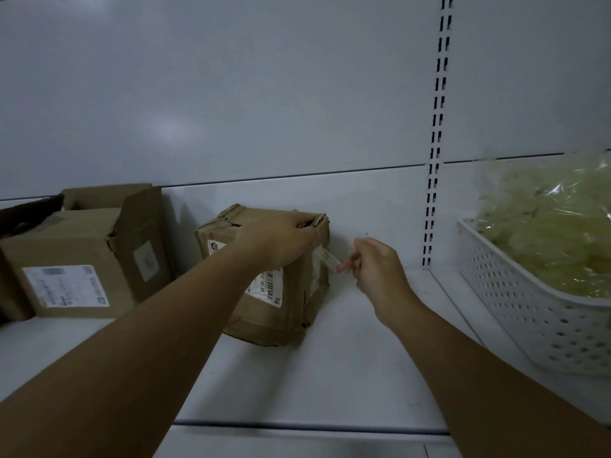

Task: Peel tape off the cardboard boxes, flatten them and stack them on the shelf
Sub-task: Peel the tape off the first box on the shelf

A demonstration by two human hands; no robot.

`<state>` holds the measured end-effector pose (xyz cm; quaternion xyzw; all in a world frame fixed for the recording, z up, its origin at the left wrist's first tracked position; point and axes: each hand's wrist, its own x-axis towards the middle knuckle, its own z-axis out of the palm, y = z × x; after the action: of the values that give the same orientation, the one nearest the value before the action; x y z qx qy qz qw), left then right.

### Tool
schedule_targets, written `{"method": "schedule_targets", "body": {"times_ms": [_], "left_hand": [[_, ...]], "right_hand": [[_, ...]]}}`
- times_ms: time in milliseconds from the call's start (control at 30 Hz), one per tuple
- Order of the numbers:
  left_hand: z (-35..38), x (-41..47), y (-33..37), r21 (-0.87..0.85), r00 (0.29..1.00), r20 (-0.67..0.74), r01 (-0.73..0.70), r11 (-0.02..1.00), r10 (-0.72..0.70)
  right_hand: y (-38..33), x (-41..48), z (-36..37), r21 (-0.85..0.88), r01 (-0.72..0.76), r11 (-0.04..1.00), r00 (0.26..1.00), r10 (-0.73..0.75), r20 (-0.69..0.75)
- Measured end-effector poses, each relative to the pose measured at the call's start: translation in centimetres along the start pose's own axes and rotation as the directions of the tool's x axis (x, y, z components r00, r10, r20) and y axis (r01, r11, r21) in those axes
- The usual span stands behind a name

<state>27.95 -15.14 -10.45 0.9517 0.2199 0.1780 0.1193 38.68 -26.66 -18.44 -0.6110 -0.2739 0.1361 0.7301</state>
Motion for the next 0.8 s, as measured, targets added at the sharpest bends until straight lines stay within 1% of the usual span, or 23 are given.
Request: {"method": "schedule_targets", "body": {"times_ms": [100,167,233,333,533,633,700,733,800], "left_hand": [[0.1,0.0,0.0,0.016,1.0,0.008,-0.012,1.0,0.011],[0.1,0.0,-0.2,0.015,1.0,0.007,-0.008,1.0,0.008],[-0.1,0.0,-0.6,-0.013,1.0,-0.013,0.008,1.0,-0.008],[0.0,-0.1,-0.8,-0.022,1.0,-0.027,-0.006,1.0,0.006],[-0.2,-0.2,-0.7,0.004,0.999,-0.022,-0.024,1.0,0.024],[-0.1,-0.4,-0.6,0.011,0.999,-0.012,-0.03,0.999,0.03],[-0.1,-0.5,-0.5,0.011,0.999,-0.02,-0.035,0.999,0.035],[-0.1,-0.6,-0.5,0.017,0.999,-0.023,-0.041,0.999,0.041],[-0.2,-0.6,-0.6,0.05,0.997,-0.03,-0.066,0.997,0.067]], "right_hand": [[0.3,0.1,0.1,-0.065,-0.043,0.997,0.996,0.038,-0.077],[0.6,0.0,-0.3,-0.186,-0.02,0.982,0.994,-0.001,-0.113],[0.8,-0.4,-0.8,-0.309,0.007,0.951,0.993,-0.043,-0.109],[1.0,-0.5,-1.4,-0.366,0.028,0.93,0.991,-0.073,-0.11],[0.6,-0.3,-1.9,-0.505,0.07,0.86,0.966,-0.184,-0.181],[0.6,-0.4,-2.1,-0.532,0.082,0.843,0.953,-0.222,-0.206],[0.4,-0.5,-2.2,-0.515,0.067,0.855,0.941,-0.226,-0.253],[0.3,-0.4,-2.4,-0.474,0.059,0.879,0.931,-0.22,-0.291],[-0.1,-0.3,-2.9,-0.336,0.037,0.941,0.898,-0.179,-0.402]]}}
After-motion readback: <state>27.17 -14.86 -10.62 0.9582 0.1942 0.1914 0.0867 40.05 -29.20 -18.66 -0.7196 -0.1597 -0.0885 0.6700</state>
